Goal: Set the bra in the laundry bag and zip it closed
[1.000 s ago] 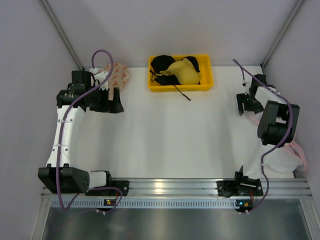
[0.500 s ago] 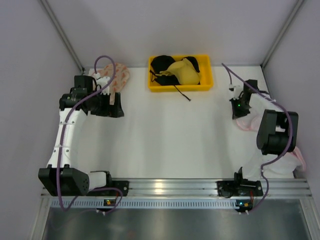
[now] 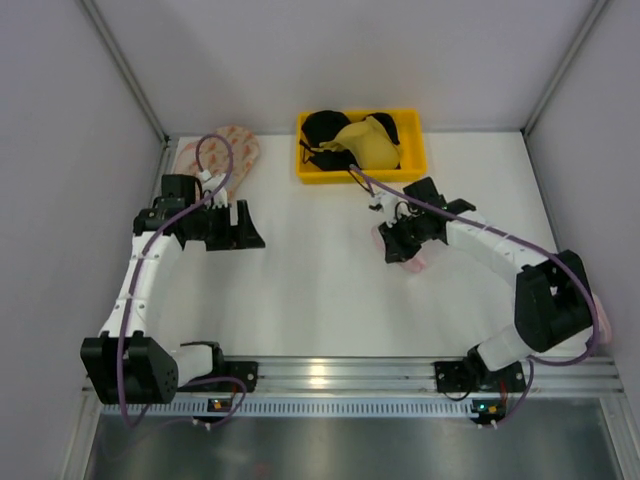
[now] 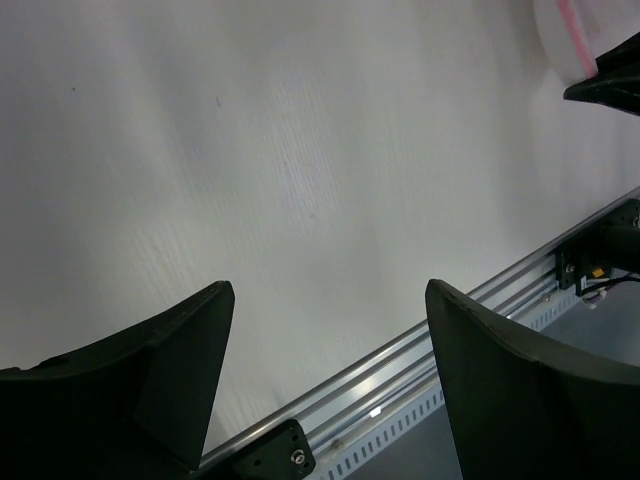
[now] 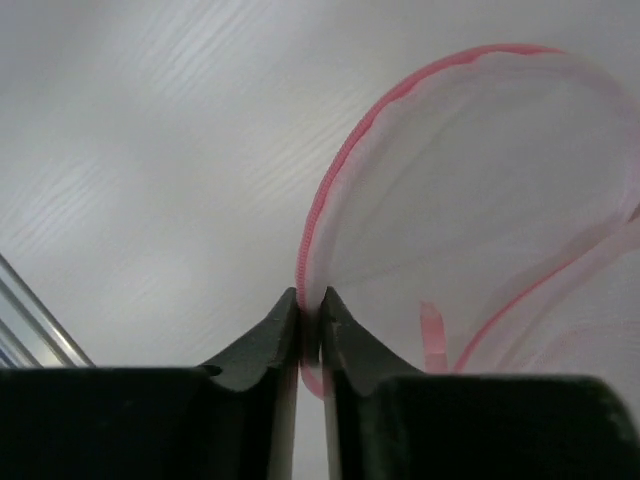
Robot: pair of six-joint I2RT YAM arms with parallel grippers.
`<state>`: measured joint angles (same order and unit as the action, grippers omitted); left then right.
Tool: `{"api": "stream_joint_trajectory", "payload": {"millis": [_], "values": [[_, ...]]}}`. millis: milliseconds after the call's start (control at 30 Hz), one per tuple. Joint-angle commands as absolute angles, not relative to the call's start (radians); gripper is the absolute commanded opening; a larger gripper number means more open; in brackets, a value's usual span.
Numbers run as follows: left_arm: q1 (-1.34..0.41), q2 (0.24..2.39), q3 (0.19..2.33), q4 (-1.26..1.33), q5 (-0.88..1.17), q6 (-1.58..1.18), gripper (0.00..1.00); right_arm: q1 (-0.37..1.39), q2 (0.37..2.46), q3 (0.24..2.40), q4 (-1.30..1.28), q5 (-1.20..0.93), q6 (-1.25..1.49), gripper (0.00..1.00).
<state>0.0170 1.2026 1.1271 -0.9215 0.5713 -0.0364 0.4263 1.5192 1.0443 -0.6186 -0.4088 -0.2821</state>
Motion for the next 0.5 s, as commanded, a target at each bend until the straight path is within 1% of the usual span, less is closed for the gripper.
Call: {"api": "stream_joint_trajectory", "payload": {"millis": [0, 33, 100, 167, 200, 267, 300, 333, 400, 433, 467], "values": [[0.008, 1.177, 1.074, -0.809, 0.673, -0.124, 0.83, 0.523, 1.456, 1.049, -0.618, -0.463, -0.305, 0.2], [0.006, 1.177, 1.051, -0.798, 0.683, -0.127, 0.82, 0.538, 1.451, 1.057, -0.639, -0.481, -0.319, 0.3], [-0.027, 1.173, 1.036, -0.789, 0.68, -0.118, 0.82, 0.557, 1.433, 1.086, -0.688, -0.497, -0.344, 0.58], [-0.046, 1.173, 1.023, -0.787, 0.652, -0.092, 0.82, 0.555, 1.411, 1.13, -0.698, -0.437, -0.344, 0.64], [-0.063, 1.172, 1.023, -0.787, 0.646, -0.083, 0.82, 0.548, 1.39, 1.146, -0.687, -0.408, -0.347, 0.73], [-0.075, 1.17, 1.019, -0.781, 0.628, -0.074, 0.82, 0.535, 1.376, 1.187, -0.652, -0.292, -0.338, 0.76], [-0.077, 1.17, 1.02, -0.776, 0.621, -0.074, 0.82, 0.52, 1.385, 1.206, -0.625, -0.237, -0.328, 0.77], [-0.077, 1.169, 1.022, -0.769, 0.614, -0.074, 0.82, 0.514, 1.399, 1.224, -0.611, -0.106, -0.324, 0.76], [-0.077, 1.169, 1.029, -0.759, 0.588, -0.075, 0.82, 0.503, 1.474, 1.279, -0.588, 0.047, -0.318, 0.73], [-0.078, 1.169, 1.032, -0.753, 0.578, -0.077, 0.82, 0.5, 1.511, 1.302, -0.598, 0.158, -0.314, 0.72], [-0.078, 1.17, 1.035, -0.75, 0.574, -0.077, 0.82, 0.497, 1.585, 1.352, -0.607, 0.194, -0.311, 0.7]]}}
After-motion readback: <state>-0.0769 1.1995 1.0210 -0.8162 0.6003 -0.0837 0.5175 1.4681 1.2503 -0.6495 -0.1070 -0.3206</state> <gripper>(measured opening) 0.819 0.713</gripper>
